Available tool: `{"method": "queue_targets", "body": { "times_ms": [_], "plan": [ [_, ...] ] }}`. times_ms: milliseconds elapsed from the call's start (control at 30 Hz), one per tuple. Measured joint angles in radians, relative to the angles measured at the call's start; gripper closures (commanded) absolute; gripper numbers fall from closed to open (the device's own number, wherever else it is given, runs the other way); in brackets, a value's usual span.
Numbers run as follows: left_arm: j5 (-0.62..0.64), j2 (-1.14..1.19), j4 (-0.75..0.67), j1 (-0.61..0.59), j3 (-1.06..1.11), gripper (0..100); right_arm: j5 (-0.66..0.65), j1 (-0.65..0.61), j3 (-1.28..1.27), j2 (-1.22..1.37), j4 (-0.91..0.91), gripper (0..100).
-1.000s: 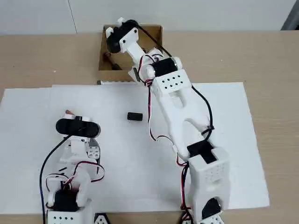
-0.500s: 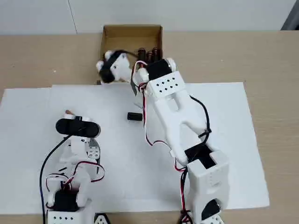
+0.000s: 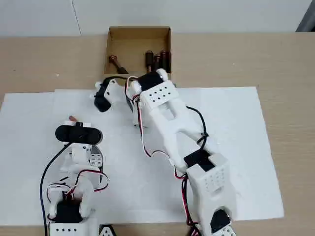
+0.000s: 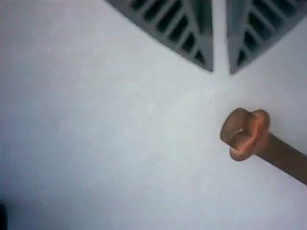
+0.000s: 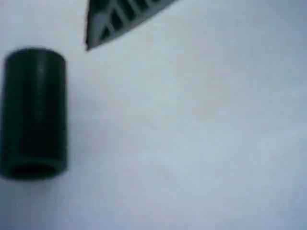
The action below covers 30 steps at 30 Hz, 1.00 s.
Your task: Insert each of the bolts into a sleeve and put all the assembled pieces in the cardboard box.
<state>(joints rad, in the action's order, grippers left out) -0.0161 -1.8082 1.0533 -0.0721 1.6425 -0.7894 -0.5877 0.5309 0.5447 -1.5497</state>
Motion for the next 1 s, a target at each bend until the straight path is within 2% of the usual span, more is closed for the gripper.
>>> {"method": "queue_targets", "body": {
  "times_ms": [467, 533, 667, 1000],
  "plan": [
    [0.0, 0.0, 0.0, 0.0, 0.0, 99, -0.04, -0.003, 0.002, 0.144, 0.094, 85.6],
    [0.0, 0.0, 0.0, 0.0, 0.0, 99, -0.043, -0.003, 0.011, 0.161, 0.1, 87.9],
    [0.0, 0.0, 0.0, 0.0, 0.0, 99, -0.044, 0.0, 0.034, 0.186, 0.103, 99.7],
    [0.0, 0.0, 0.0, 0.0, 0.0, 99, -0.032, 0.003, 0.109, 0.203, 0.08, 99.1]
  ]
}}
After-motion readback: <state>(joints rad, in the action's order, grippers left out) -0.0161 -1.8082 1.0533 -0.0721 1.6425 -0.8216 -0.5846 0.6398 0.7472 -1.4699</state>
